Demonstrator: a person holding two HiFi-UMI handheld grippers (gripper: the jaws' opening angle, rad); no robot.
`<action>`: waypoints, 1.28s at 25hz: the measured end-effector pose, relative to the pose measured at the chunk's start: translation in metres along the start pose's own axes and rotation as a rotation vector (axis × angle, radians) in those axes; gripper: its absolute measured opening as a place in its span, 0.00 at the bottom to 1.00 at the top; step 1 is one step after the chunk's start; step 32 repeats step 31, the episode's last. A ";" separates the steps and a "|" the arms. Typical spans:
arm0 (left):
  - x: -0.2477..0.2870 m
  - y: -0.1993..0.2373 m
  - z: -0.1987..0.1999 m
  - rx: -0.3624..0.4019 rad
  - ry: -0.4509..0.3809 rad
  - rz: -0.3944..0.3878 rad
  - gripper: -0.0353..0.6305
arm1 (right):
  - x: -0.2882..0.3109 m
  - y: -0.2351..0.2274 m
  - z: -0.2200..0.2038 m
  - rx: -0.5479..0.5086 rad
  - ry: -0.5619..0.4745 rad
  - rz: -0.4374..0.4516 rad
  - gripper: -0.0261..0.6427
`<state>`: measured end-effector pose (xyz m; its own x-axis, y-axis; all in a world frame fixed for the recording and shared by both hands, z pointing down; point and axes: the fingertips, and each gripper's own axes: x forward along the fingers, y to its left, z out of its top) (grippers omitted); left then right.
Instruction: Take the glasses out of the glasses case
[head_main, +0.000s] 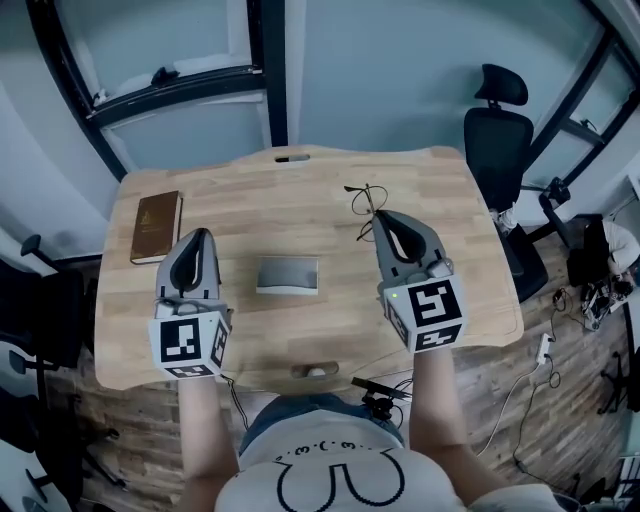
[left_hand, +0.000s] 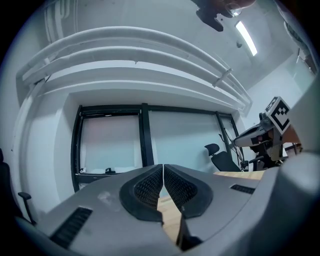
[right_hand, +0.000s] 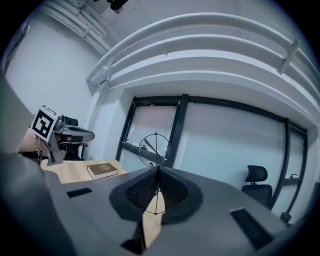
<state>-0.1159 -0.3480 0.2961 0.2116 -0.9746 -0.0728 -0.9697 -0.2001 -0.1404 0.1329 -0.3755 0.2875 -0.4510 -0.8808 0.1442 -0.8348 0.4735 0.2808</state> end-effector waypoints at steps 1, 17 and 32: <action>-0.001 0.001 0.003 0.000 -0.007 0.001 0.08 | -0.002 -0.001 0.004 0.000 -0.008 -0.011 0.13; -0.029 0.004 0.023 0.014 -0.049 -0.062 0.08 | -0.041 0.026 0.029 0.046 -0.051 -0.112 0.13; -0.056 0.021 0.031 -0.012 -0.088 -0.054 0.08 | -0.059 0.049 0.043 0.025 -0.065 -0.145 0.13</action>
